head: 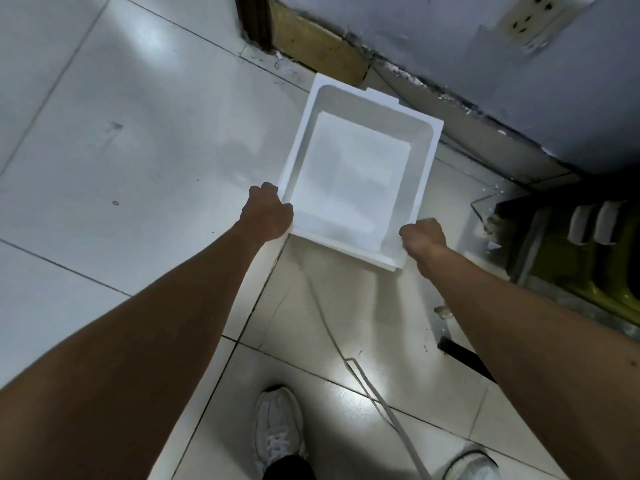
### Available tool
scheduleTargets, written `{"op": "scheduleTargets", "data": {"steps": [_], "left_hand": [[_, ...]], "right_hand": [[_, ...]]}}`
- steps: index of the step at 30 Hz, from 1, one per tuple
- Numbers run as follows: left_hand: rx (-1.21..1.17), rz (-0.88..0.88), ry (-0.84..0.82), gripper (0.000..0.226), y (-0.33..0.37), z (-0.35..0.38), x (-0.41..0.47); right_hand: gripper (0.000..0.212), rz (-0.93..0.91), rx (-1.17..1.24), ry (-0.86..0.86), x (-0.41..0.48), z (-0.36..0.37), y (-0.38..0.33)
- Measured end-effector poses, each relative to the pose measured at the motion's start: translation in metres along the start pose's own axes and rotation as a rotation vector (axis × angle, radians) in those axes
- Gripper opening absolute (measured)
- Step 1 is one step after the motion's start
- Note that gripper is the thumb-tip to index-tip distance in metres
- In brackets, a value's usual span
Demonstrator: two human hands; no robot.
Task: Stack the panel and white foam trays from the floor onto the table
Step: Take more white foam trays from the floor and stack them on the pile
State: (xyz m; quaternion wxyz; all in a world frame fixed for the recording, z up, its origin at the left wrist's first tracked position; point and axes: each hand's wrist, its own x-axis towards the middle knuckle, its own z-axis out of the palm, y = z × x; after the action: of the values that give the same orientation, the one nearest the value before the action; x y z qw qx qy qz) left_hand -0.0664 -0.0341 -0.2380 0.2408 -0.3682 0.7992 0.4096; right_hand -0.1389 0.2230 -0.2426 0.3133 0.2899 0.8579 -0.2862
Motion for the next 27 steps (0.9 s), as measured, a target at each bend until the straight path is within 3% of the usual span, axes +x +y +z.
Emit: {"op": "scheduleTargets", "data": {"steps": [5,8,14,21,27], "left_hand": [[0.103,0.050,0.013,0.034,0.025,-0.009,-0.026],[0.157,0.019,0.059,0.034,0.035,-0.015,-0.047],[0.384,0.077,0.174,0.038,0.069,-0.043,-0.103],[0.469,0.136,0.141,0.039,0.117,-0.098,-0.171],[0.450,0.064,0.162,0.034,0.161,-0.151,-0.242]], "right_hand": [[0.036,-0.126,-0.295,0.321,-0.040,-0.022,-0.021],[0.037,-0.191,-0.383,0.390,-0.061,-0.035,-0.025],[0.037,-0.231,-0.446,0.371,-0.112,-0.083,-0.032],[0.031,-0.281,-0.487,0.366,-0.174,-0.142,-0.068],[0.026,-0.353,-0.578,0.319,-0.252,-0.202,-0.094]]}}
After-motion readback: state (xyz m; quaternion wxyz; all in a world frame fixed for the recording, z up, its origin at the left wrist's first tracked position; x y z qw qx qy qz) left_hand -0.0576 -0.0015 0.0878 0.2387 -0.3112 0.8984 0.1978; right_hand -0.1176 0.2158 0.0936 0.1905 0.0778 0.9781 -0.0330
